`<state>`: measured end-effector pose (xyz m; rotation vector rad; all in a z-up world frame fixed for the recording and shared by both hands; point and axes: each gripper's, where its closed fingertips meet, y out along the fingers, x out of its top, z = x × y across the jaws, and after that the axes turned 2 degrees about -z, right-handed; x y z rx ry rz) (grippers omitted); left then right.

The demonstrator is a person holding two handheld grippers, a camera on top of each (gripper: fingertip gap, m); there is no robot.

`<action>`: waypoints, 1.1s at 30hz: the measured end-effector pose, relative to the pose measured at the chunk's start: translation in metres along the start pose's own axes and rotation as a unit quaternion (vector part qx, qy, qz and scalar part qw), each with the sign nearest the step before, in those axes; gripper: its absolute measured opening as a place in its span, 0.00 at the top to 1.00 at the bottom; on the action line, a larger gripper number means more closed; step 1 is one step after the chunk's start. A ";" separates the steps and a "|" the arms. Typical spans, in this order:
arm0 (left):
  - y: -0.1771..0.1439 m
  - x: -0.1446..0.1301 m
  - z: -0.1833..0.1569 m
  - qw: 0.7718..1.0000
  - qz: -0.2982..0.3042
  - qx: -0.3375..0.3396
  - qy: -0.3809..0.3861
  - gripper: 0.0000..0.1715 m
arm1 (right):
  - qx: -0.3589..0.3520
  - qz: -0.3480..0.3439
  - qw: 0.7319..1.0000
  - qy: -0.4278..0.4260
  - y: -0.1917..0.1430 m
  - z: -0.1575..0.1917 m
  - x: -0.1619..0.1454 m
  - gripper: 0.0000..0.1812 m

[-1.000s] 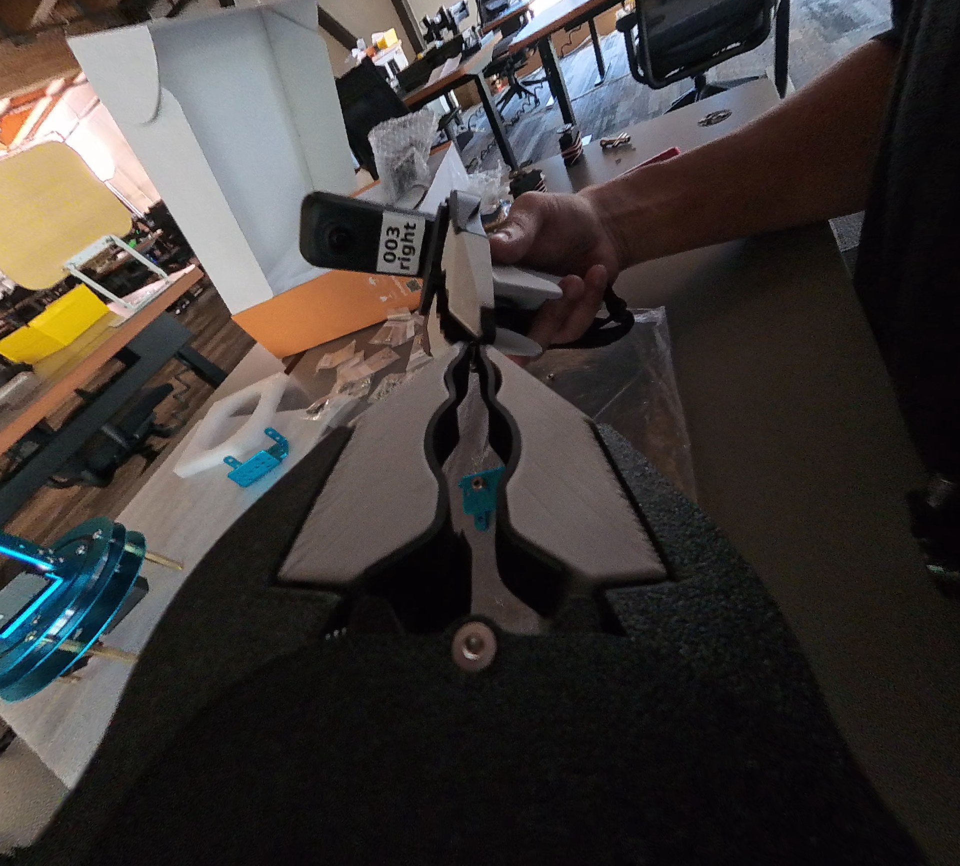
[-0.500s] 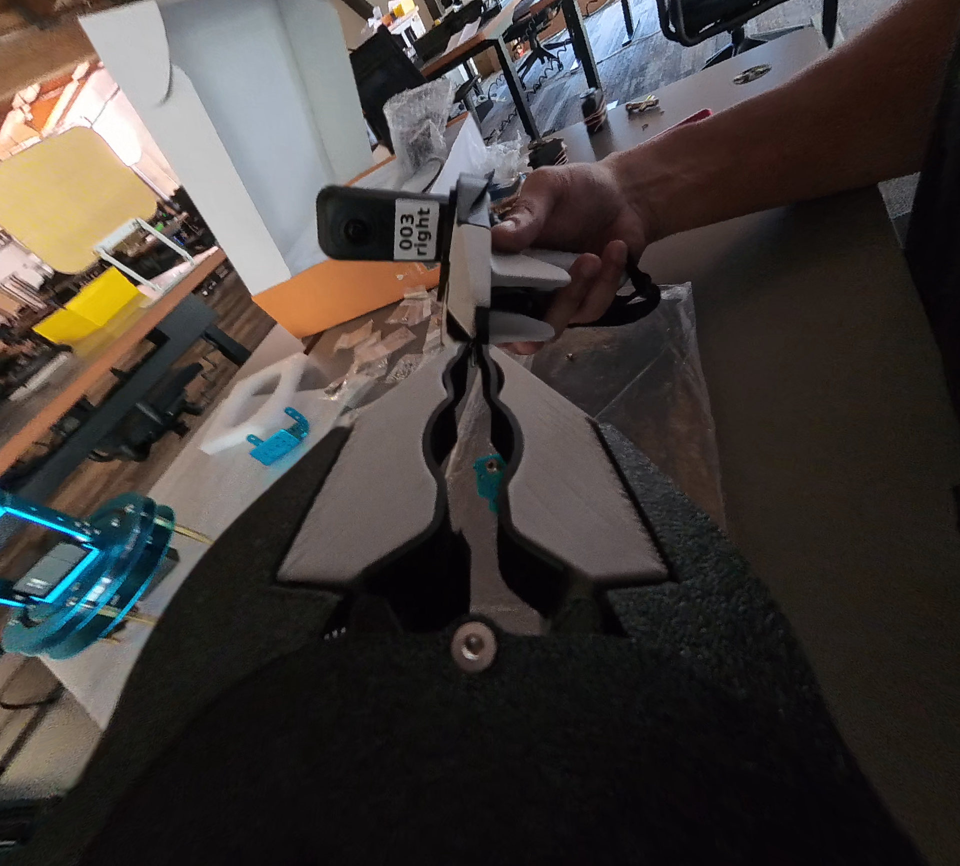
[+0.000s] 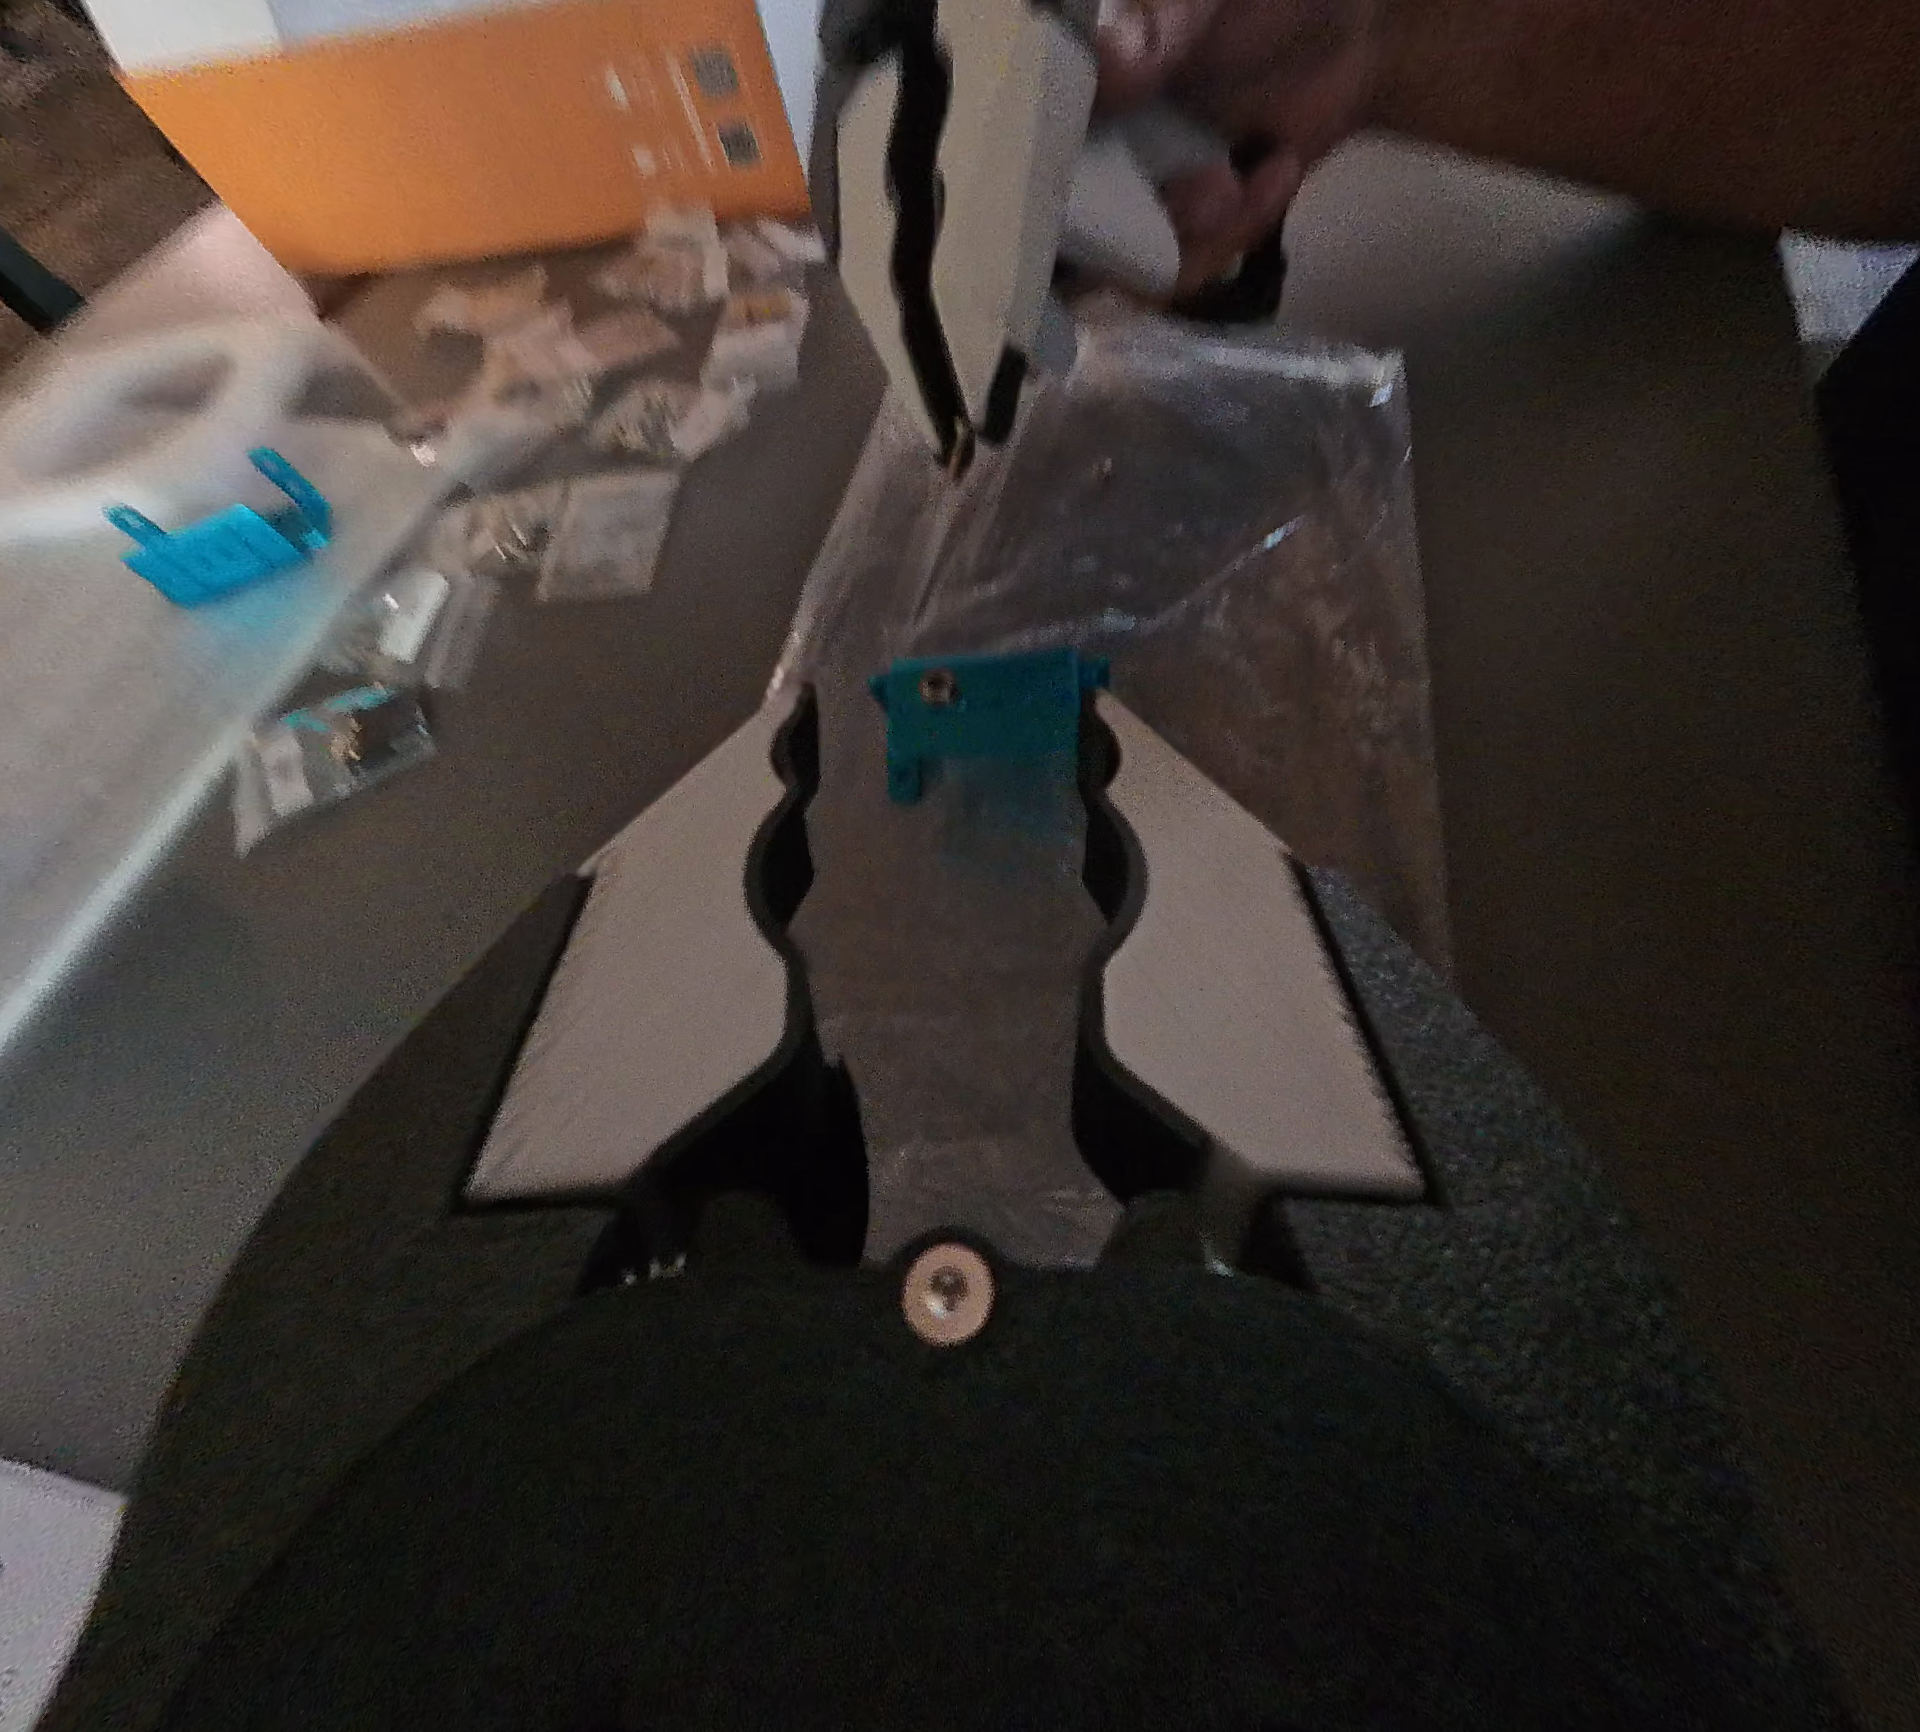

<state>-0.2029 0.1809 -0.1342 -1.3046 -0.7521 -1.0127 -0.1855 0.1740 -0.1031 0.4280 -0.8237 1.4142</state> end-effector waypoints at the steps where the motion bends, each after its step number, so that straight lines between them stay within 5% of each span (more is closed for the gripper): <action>1: 0.004 -0.011 0.000 1.000 0.021 -0.009 -0.001 0.68 | -0.027 0.016 0.999 -0.008 -0.001 -0.006 -0.003 0.98; 9: 0.025 -0.031 -0.010 0.994 0.089 -0.045 0.047 0.71 | -0.164 0.145 0.974 -0.054 -0.001 -0.022 -0.025 0.98; 14: 0.025 -0.025 -0.008 0.995 0.077 -0.039 0.056 0.84 | -0.152 0.201 0.964 -0.085 0.001 -0.016 -0.020 0.98; 27: 0.025 -0.021 -0.004 0.997 0.062 -0.031 0.043 0.83 | -0.146 0.367 0.912 -0.108 0.005 -0.027 -0.033 0.98; 33: 0.025 -0.020 -0.006 0.996 0.057 -0.033 0.052 0.85 | -0.163 0.382 0.903 -0.108 0.004 -0.032 -0.027 0.98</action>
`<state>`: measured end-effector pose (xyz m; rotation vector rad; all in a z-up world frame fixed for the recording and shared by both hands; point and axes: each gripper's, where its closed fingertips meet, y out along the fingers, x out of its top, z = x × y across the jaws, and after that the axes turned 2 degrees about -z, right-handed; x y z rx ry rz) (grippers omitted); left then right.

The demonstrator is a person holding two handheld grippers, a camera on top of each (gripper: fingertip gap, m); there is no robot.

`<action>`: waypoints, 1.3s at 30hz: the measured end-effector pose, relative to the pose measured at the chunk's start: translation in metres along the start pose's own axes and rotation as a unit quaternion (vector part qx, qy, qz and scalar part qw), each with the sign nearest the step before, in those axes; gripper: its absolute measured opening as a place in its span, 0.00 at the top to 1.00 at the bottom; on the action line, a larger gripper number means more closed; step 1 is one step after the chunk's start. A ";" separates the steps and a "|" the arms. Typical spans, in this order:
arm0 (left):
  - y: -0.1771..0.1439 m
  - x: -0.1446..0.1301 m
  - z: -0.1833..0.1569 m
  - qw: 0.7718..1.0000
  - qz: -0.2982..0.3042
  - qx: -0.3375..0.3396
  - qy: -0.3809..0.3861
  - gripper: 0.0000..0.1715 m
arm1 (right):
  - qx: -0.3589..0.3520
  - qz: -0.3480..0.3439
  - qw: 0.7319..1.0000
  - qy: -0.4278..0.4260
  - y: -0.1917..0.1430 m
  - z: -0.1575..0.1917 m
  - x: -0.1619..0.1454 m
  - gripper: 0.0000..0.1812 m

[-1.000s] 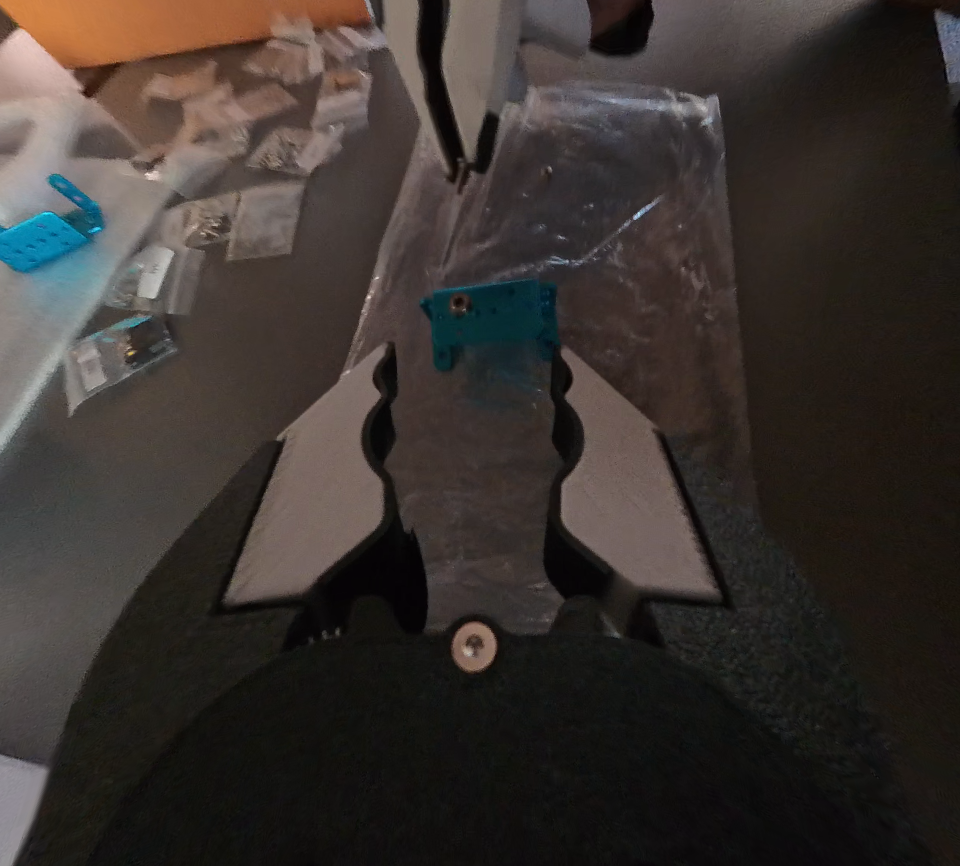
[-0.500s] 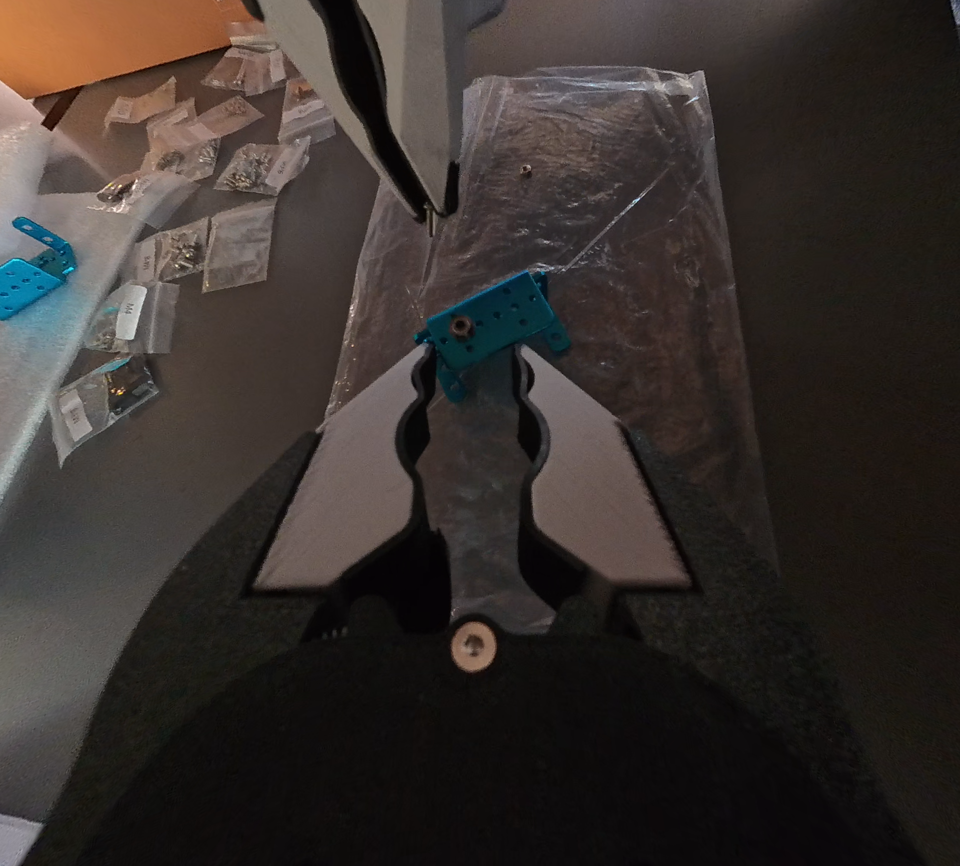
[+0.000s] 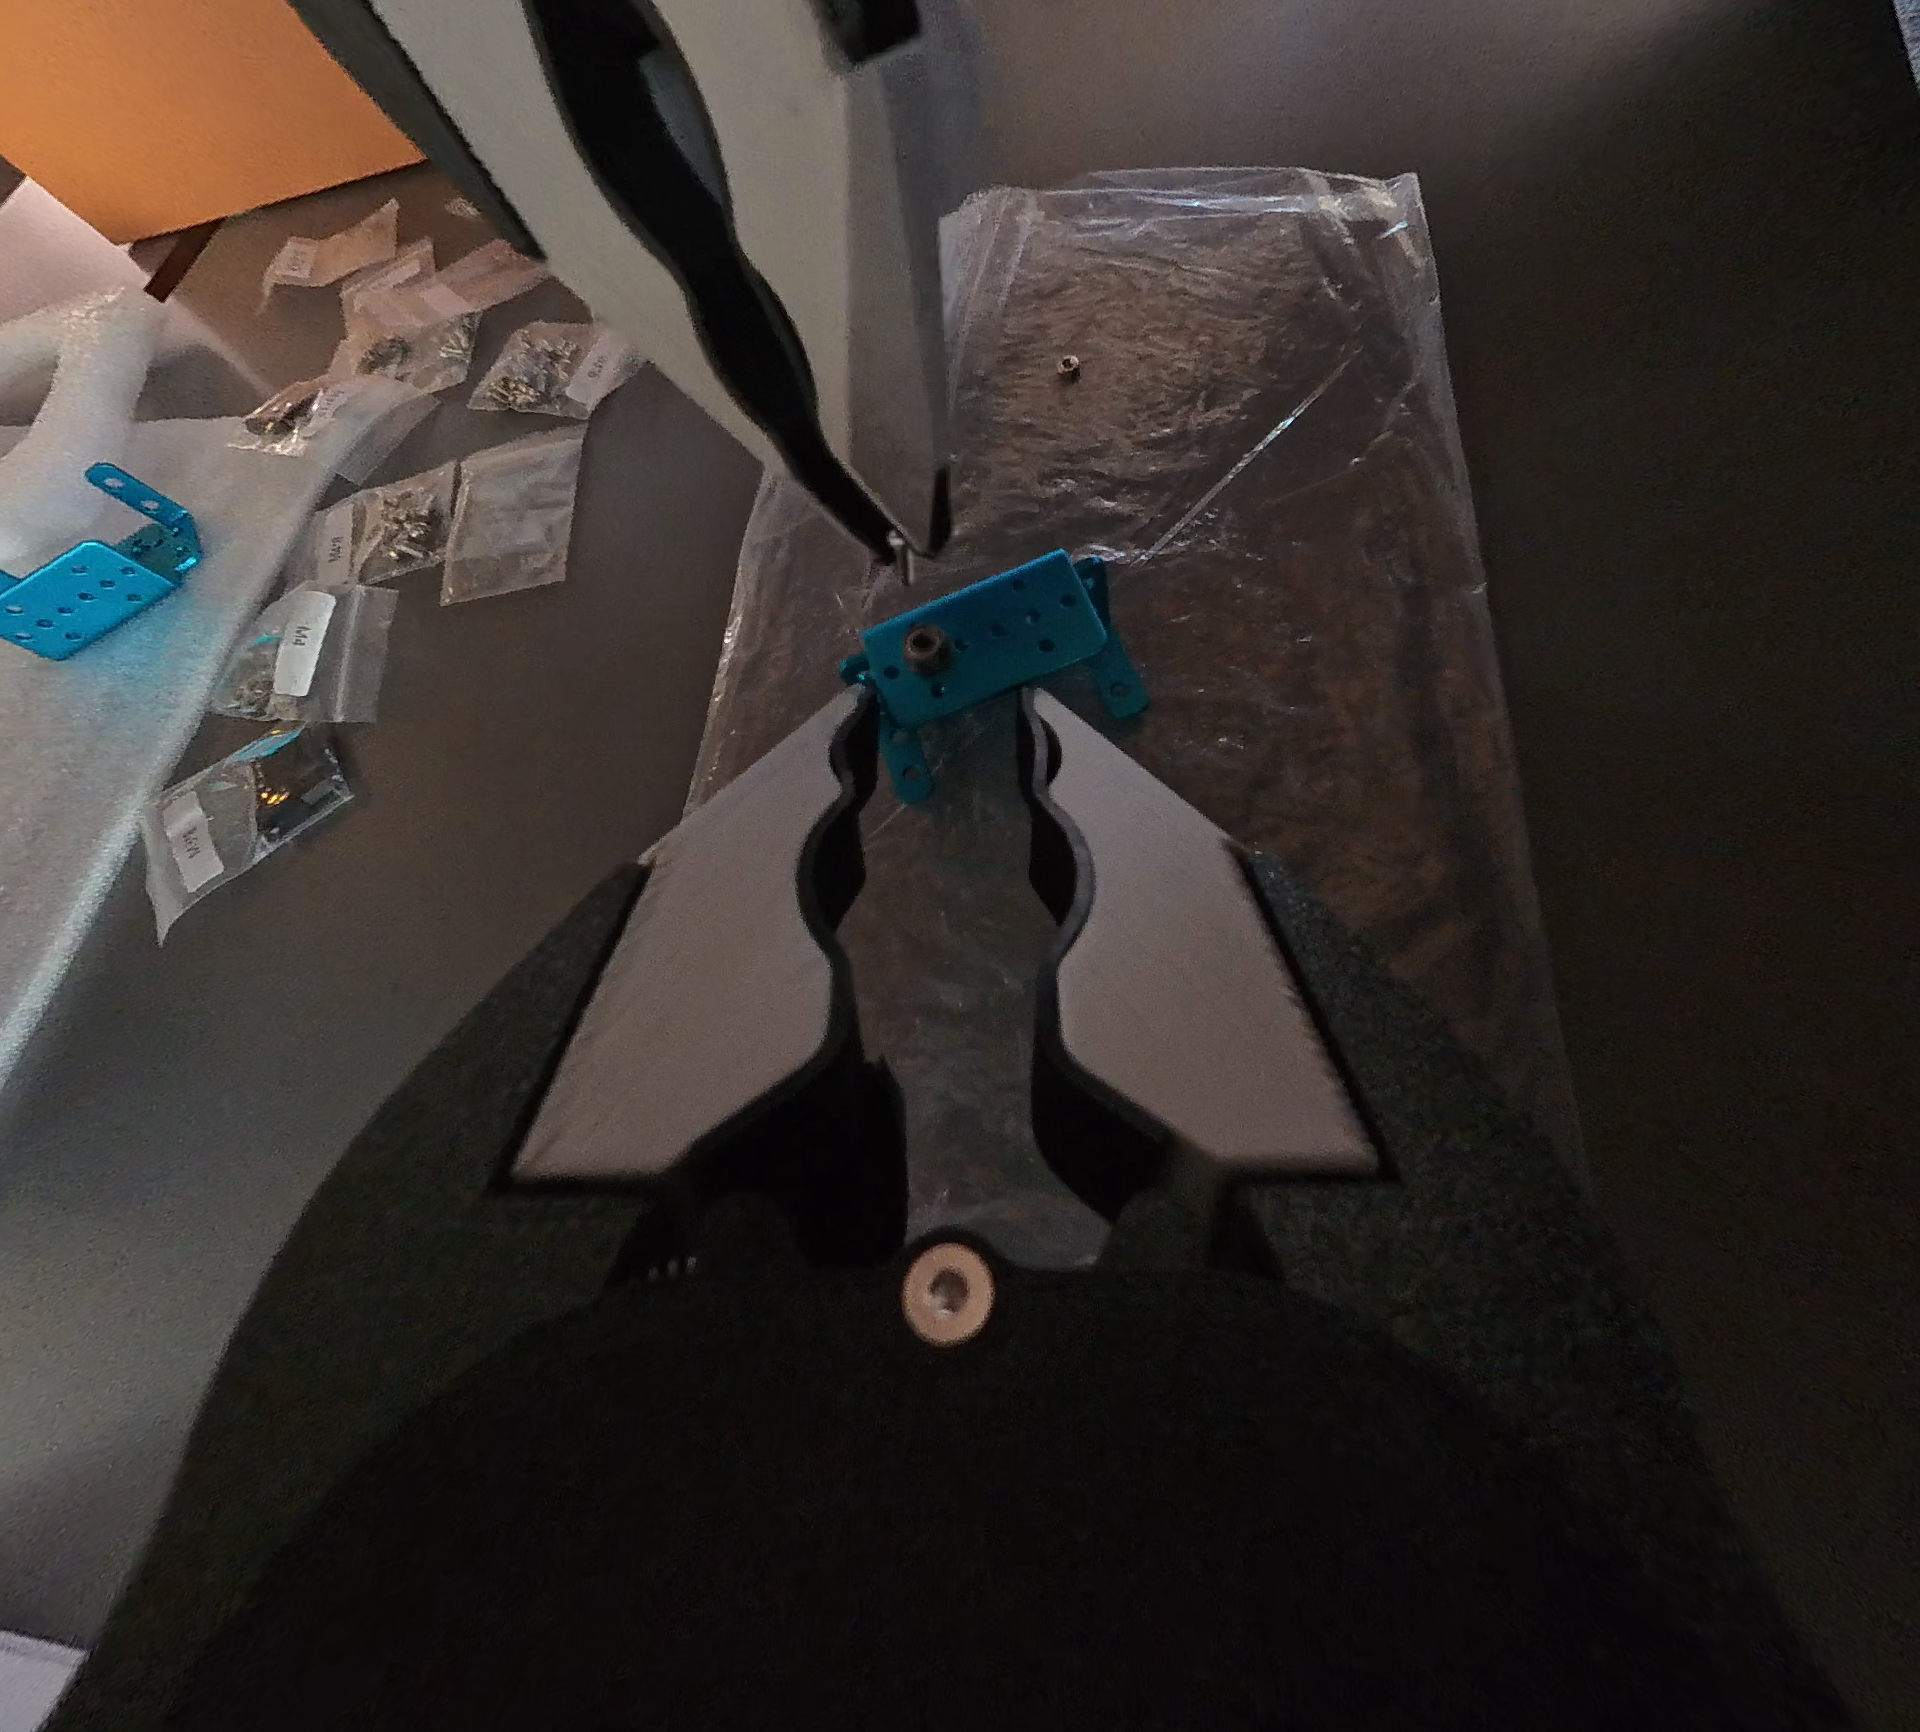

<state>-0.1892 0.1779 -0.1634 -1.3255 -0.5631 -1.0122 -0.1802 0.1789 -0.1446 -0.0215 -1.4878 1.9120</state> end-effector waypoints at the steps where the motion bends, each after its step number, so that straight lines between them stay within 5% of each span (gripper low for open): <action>1: 0.000 0.000 0.000 1.000 -0.001 0.000 0.001 0.85 | 0.001 -0.001 1.000 0.000 -0.001 0.000 0.002 0.98; 39: -0.003 0.005 0.002 0.999 -0.022 0.019 0.026 0.86 | 0.003 0.060 0.998 -0.022 0.002 0.001 0.005 0.98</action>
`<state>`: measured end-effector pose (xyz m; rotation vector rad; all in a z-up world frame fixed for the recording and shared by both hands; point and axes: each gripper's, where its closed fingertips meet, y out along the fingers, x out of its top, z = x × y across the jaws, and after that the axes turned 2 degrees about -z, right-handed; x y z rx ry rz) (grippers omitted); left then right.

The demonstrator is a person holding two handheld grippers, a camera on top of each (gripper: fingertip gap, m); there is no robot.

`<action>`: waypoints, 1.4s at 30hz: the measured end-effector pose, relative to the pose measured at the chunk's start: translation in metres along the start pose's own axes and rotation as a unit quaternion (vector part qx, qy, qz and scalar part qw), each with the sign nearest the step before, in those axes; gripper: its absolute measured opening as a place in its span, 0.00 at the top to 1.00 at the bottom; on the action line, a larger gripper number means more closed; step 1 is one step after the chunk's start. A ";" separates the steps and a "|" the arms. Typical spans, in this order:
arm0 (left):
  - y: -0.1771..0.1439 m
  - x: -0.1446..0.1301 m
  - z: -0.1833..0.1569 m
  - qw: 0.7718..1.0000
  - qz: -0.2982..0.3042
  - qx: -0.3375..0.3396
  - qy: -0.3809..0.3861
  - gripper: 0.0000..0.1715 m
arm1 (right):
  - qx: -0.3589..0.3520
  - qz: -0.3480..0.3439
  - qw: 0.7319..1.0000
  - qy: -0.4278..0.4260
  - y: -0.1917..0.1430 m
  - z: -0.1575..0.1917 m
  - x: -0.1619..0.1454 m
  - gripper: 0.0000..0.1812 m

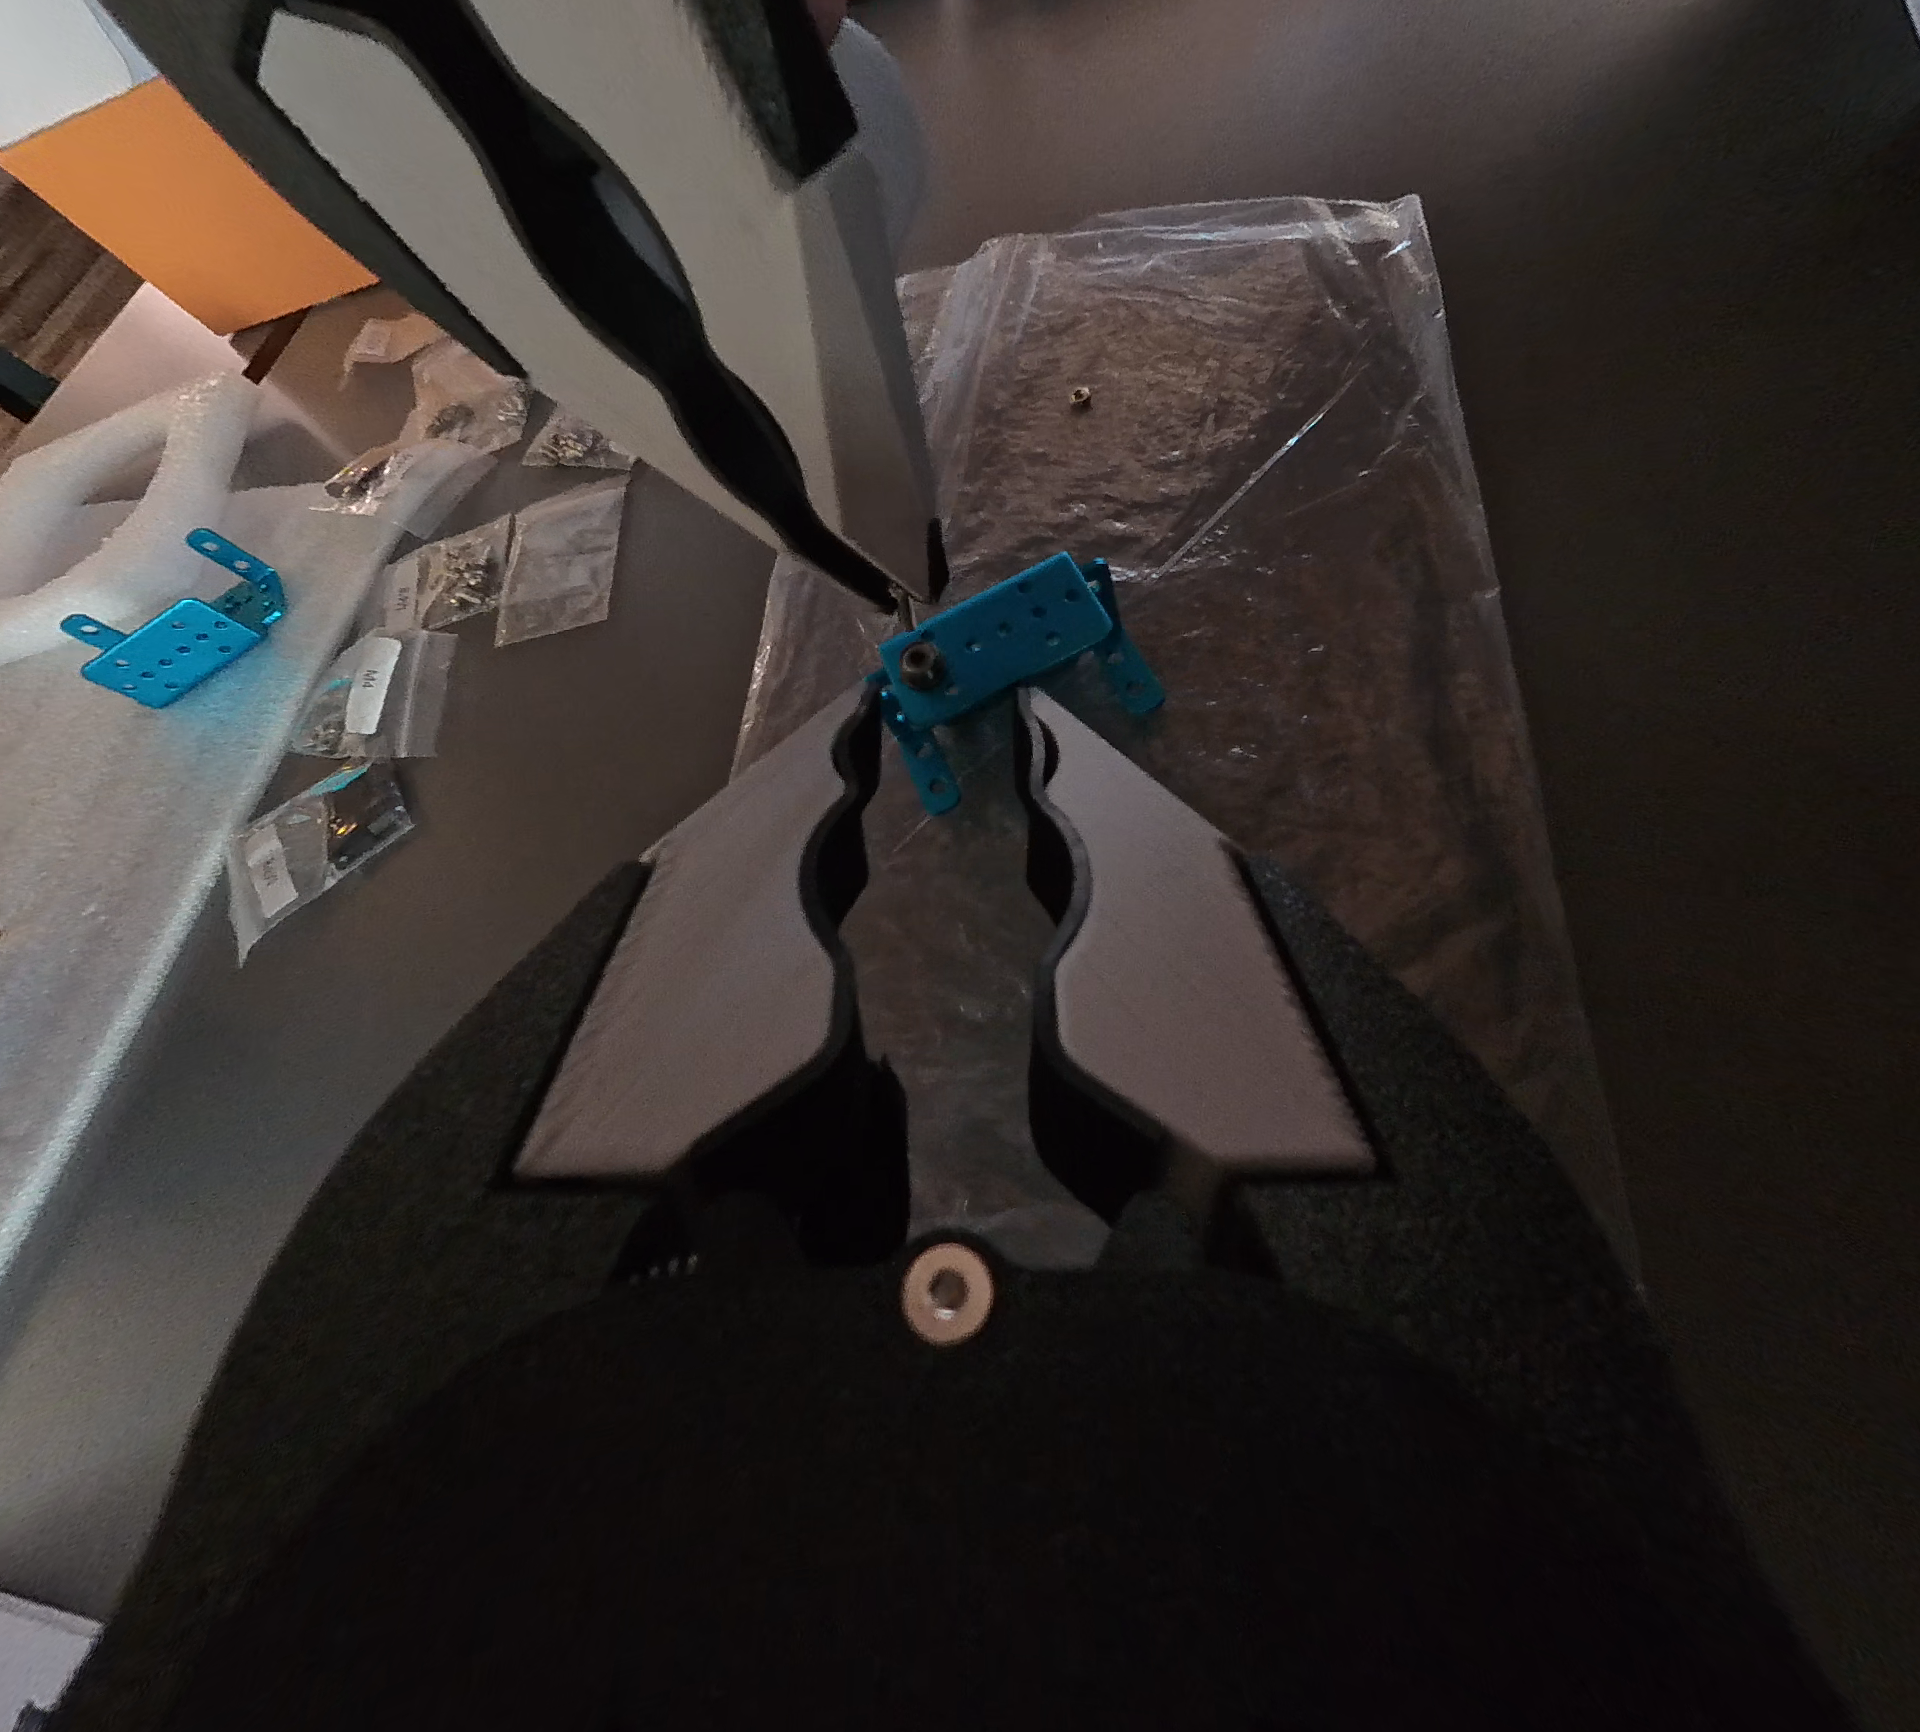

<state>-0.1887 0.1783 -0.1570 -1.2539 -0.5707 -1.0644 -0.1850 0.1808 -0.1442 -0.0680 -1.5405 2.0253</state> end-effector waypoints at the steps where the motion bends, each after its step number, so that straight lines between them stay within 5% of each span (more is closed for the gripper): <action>1: 0.000 0.000 0.000 1.000 -0.001 0.001 0.003 0.86 | 0.000 0.002 1.000 0.000 0.000 0.000 0.000 0.98; 30: 0.002 -0.002 -0.004 0.999 0.007 0.013 0.045 0.88 | -0.003 0.057 0.998 -0.012 0.006 0.003 -0.001 0.98; 42: -0.011 0.003 -0.005 0.999 -0.014 -0.022 -0.042 0.85 | -0.015 -0.104 0.994 0.014 -0.014 0.015 -0.006 0.98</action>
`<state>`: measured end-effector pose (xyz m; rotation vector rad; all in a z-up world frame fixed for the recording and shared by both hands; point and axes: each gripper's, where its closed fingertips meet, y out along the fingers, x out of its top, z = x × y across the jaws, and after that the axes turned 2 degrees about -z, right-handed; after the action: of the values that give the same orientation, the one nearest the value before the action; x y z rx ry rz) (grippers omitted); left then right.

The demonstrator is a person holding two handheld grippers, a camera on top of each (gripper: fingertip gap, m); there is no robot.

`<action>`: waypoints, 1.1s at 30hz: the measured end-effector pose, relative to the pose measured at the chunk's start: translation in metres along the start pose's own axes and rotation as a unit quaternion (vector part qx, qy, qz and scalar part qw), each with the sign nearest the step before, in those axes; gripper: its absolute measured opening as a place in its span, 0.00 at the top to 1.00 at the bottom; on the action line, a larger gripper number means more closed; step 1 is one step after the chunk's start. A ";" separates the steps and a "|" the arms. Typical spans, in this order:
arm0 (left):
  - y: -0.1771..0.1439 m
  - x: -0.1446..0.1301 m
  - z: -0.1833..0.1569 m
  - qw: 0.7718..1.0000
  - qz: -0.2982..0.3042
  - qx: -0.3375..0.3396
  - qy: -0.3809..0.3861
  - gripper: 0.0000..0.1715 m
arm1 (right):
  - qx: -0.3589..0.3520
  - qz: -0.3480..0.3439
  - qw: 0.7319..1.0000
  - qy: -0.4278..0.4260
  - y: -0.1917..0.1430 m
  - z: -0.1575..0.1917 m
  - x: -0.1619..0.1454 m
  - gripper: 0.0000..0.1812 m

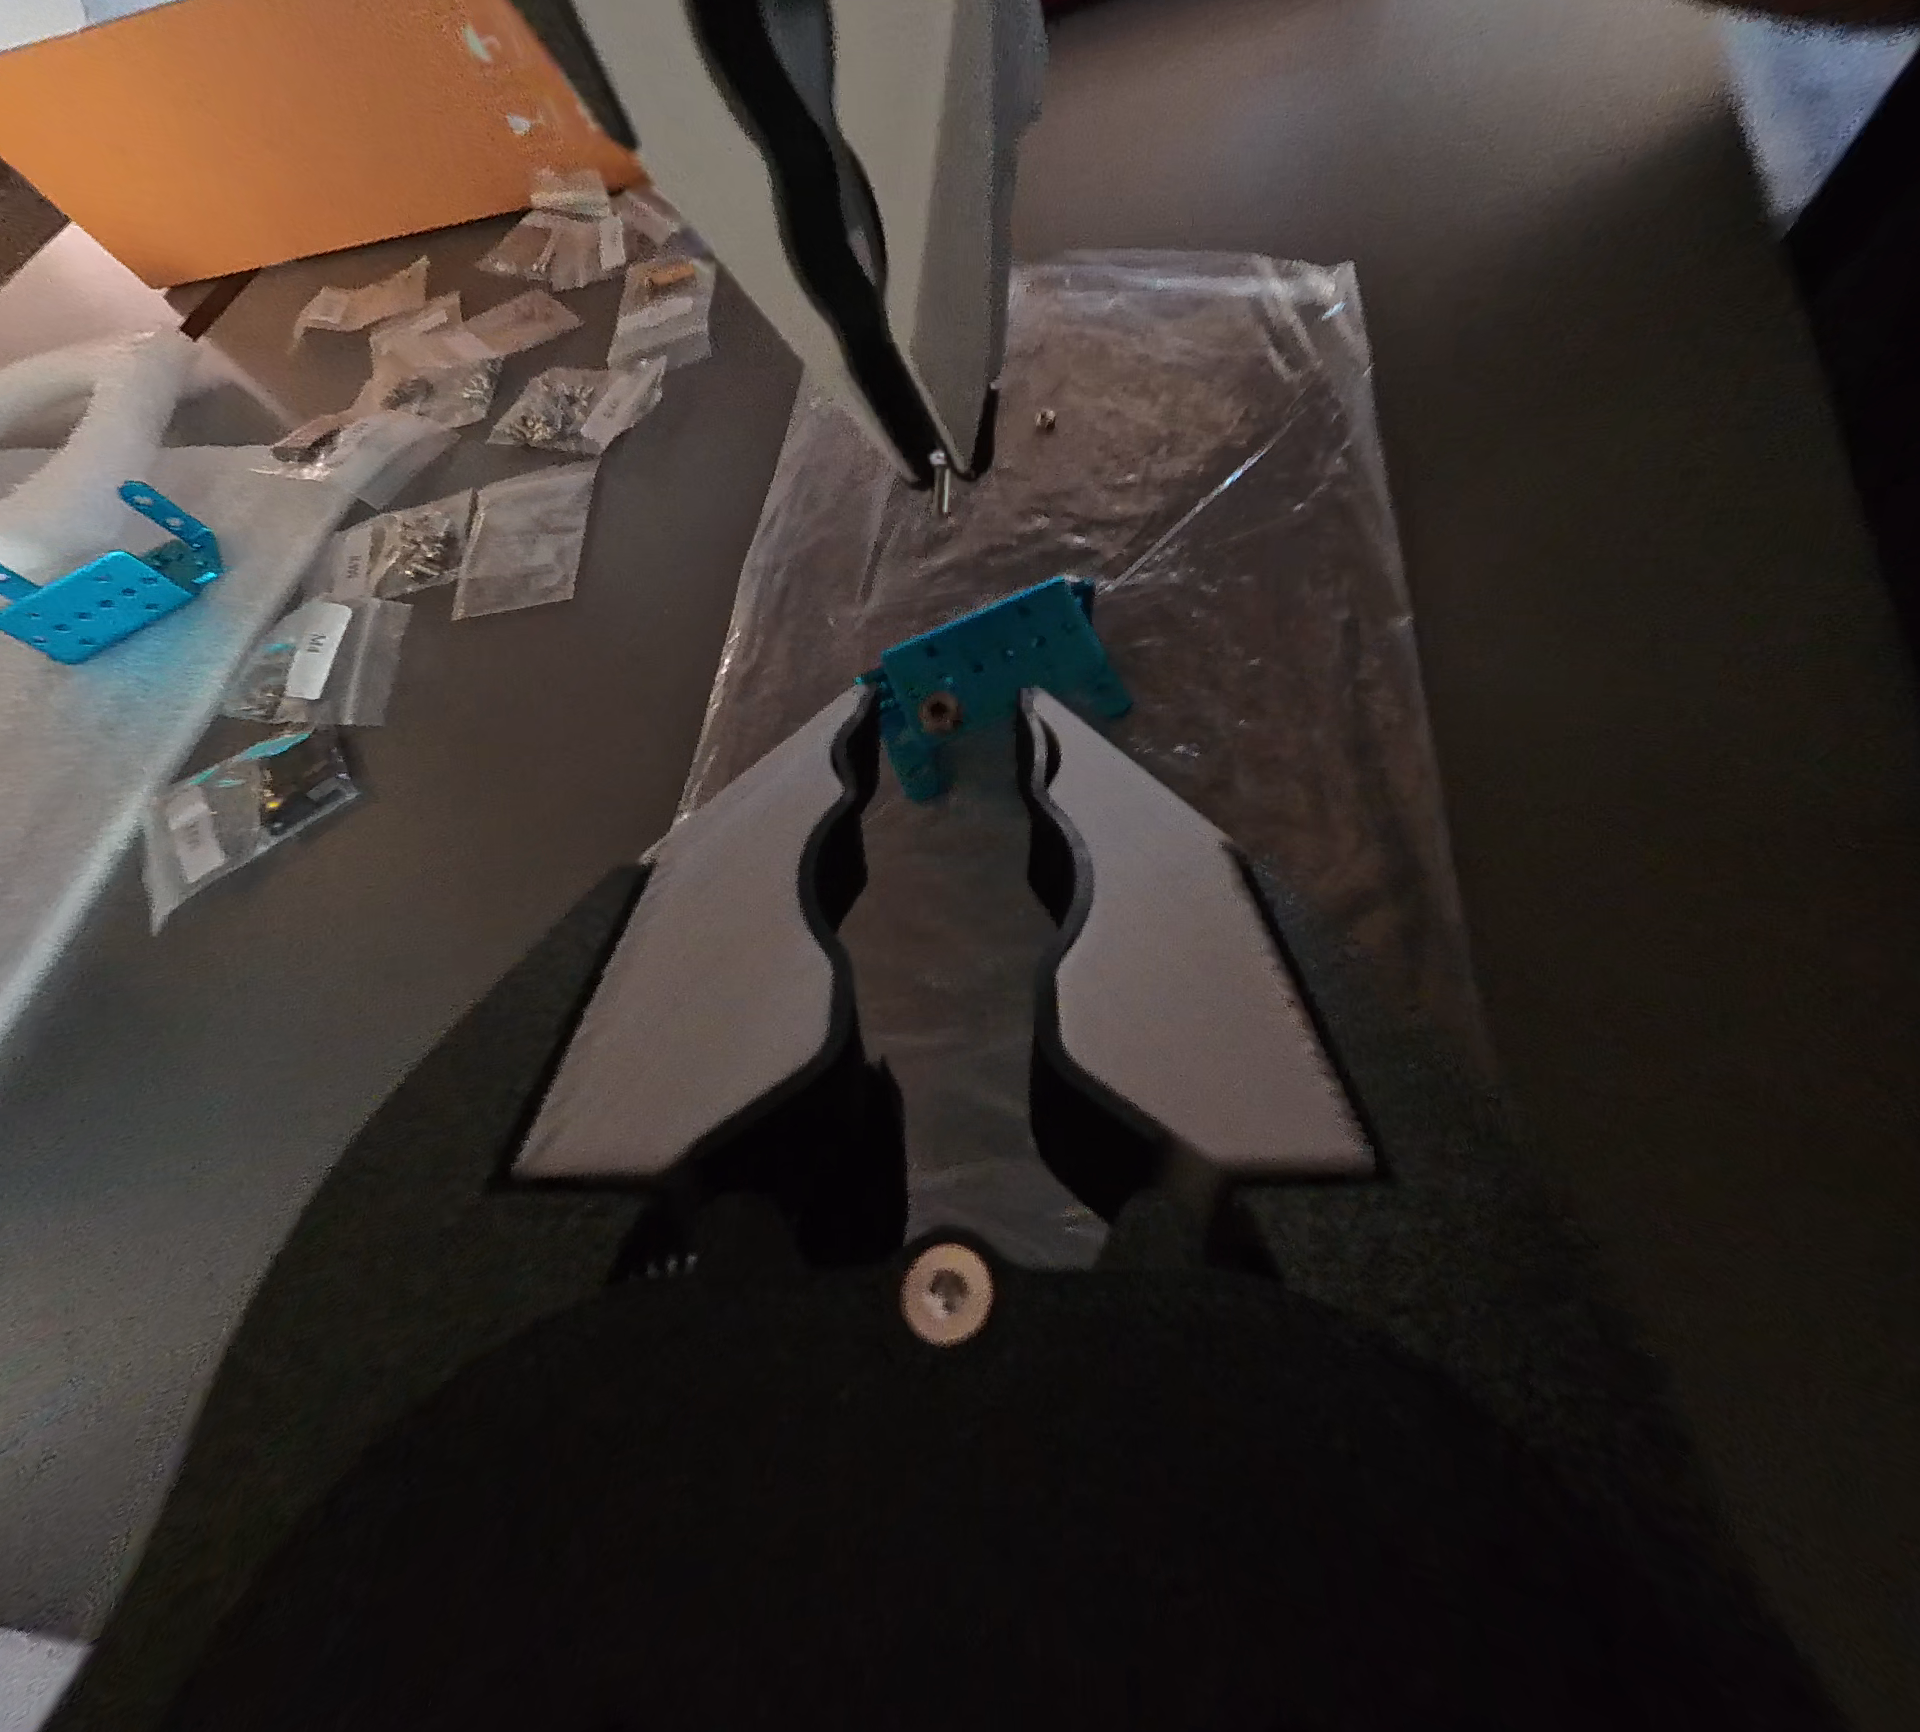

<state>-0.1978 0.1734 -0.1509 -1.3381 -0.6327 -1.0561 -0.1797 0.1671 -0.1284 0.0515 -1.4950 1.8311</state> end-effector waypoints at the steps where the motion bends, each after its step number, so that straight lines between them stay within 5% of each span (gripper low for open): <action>1: -0.002 0.004 0.000 1.000 -0.012 -0.006 -0.016 0.85 | -0.001 -0.026 1.000 0.004 -0.002 0.001 0.002 0.98; 7: -0.004 0.002 0.000 0.999 -0.008 -0.015 -0.047 0.86 | -0.022 -0.189 0.981 0.028 -0.011 0.000 0.015 0.98; 15: -0.020 -0.028 -0.002 0.996 0.081 -0.001 -0.048 0.87 | -0.067 -0.281 0.956 0.052 -0.015 0.005 0.002 0.98; 26: -0.005 -0.046 -0.013 0.985 0.144 -0.026 -0.095 0.91 | -0.054 -0.332 0.939 0.078 0.000 0.020 -0.007 0.99; 33: -0.003 -0.044 -0.021 0.986 0.155 -0.021 -0.048 1.00 | -0.082 -0.340 0.933 0.081 0.007 0.021 0.001 0.99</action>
<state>-0.2233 0.1640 -0.1916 -1.4765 -0.4557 -0.7591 -0.1933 0.1491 -0.1275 0.2922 -1.2922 1.1234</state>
